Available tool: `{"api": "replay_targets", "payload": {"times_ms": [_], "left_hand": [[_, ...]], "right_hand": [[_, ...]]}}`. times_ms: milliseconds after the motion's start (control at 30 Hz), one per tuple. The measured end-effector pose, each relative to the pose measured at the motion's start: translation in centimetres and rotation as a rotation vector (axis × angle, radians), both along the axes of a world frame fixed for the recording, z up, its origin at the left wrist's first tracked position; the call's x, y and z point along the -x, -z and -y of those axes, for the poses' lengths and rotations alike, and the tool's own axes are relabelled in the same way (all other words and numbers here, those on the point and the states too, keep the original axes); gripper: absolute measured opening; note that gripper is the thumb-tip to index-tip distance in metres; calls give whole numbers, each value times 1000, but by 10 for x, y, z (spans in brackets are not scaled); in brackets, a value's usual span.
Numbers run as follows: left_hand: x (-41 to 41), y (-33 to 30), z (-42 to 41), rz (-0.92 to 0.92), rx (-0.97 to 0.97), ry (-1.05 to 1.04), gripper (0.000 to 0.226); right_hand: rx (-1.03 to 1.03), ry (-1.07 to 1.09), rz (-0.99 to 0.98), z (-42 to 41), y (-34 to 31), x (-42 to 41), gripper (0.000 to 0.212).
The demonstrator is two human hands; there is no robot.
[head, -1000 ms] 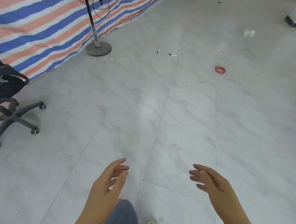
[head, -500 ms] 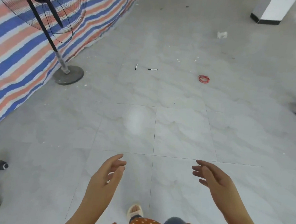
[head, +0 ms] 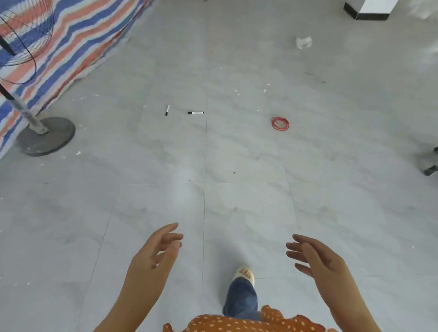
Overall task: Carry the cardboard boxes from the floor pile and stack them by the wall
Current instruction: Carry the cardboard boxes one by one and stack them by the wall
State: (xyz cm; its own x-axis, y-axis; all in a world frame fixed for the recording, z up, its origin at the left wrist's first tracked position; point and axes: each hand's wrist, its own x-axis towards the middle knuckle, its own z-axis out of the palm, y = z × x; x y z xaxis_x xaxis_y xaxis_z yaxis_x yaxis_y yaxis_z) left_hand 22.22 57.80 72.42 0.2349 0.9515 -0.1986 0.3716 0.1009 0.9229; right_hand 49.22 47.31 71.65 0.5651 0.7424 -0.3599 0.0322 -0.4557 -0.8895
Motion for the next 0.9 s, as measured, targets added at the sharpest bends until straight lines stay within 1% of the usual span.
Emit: {"api": "replay_targets", "payload": {"times_ms": [100, 200, 367, 500, 700, 800, 900], "left_hand": [[-62, -11, -55, 27, -16, -1, 28], [-111, -12, -98, 6, -13, 28, 26], [-161, -7, -169, -21, 40, 25, 27], [-194, 9, -244, -88, 41, 51, 26], [-264, 23, -398, -97, 19, 96, 24], [-305, 6, -485, -46, 17, 144, 25], [-340, -13, -561, -14, 5, 205, 27]], "right_hand": [[-23, -25, 26, -61, -15, -57, 26], [1, -68, 58, -114, -23, -102, 26], [16, -79, 11, -188, -18, -152, 25], [55, -74, 9, -254, -3, -188, 25], [42, 15, 25, -389, 8, -256, 25], [8, 65, 38, -465, -4, -289, 26], [-18, 71, 65, -533, -18, -317, 27]]}}
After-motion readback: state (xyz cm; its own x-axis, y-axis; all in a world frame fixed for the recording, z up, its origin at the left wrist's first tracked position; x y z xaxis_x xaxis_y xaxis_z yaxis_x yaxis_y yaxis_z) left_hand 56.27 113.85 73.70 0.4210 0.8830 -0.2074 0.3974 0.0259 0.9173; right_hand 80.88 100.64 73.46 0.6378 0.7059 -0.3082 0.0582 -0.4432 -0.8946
